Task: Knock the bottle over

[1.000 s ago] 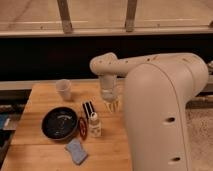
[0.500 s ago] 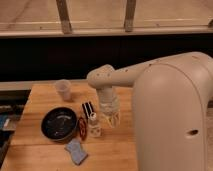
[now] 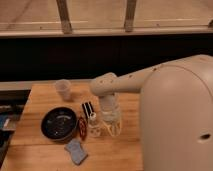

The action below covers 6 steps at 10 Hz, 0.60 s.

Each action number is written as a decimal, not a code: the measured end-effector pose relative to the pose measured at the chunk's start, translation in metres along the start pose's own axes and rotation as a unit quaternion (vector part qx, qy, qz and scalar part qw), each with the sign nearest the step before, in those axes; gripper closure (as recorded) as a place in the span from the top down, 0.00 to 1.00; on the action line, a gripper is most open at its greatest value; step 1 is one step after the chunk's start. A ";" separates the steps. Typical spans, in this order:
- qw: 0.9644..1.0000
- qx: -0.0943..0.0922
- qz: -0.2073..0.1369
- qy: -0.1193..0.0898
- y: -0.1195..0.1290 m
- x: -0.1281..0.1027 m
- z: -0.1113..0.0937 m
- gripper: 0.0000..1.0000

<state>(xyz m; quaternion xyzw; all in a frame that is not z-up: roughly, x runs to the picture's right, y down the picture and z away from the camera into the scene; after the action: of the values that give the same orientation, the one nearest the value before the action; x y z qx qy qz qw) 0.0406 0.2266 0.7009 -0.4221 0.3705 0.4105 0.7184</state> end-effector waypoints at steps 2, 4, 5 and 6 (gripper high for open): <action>0.999 0.001 -0.037 0.003 0.024 -0.017 0.000 0.00; 0.998 0.010 -0.068 0.000 0.045 -0.040 -0.011 0.00; 0.997 0.018 -0.079 -0.001 0.052 -0.051 -0.017 0.00; 0.995 0.029 -0.091 -0.005 0.060 -0.065 -0.026 0.00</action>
<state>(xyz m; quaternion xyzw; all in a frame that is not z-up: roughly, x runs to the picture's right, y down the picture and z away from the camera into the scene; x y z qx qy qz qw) -0.0437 0.2031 0.7299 -0.4312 0.3389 0.3342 0.7665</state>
